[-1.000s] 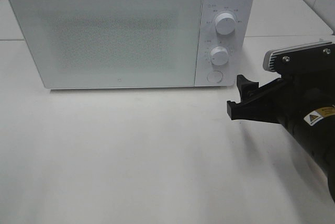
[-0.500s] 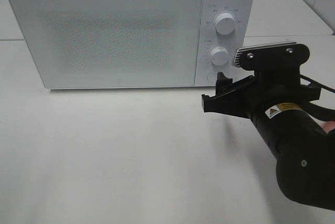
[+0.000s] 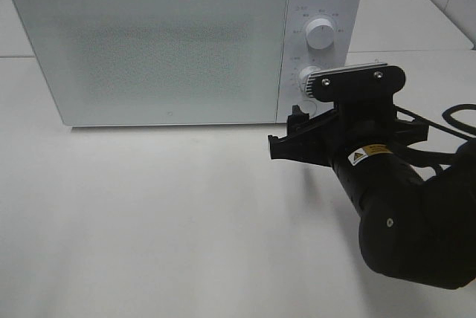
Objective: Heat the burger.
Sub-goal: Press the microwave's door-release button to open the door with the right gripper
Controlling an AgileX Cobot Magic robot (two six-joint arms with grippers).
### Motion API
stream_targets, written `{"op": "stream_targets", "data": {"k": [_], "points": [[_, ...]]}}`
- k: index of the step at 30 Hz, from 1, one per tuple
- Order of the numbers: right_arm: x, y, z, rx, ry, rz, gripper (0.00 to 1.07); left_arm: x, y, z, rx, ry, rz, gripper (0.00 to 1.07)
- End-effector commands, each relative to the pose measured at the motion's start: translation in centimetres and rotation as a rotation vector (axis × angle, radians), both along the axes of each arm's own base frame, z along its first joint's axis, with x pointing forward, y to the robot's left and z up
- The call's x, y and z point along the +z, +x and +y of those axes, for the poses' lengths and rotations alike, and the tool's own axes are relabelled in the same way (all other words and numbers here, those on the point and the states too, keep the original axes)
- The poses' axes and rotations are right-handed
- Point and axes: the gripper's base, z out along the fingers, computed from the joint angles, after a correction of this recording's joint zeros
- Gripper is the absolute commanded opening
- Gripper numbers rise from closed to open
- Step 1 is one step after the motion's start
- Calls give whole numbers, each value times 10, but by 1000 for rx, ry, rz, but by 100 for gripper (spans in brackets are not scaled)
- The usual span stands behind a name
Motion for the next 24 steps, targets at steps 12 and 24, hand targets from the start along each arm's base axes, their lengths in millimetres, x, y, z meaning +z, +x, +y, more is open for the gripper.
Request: {"op": "stream_targets", "data": {"k": [12, 24], "points": [[2, 1, 2, -38, 133, -19, 74, 1, -1, 0, -2, -5, -25, 99], [2, 1, 2, -187, 673, 4, 60, 1, -1, 0, -2, -5, -25, 99]]}}
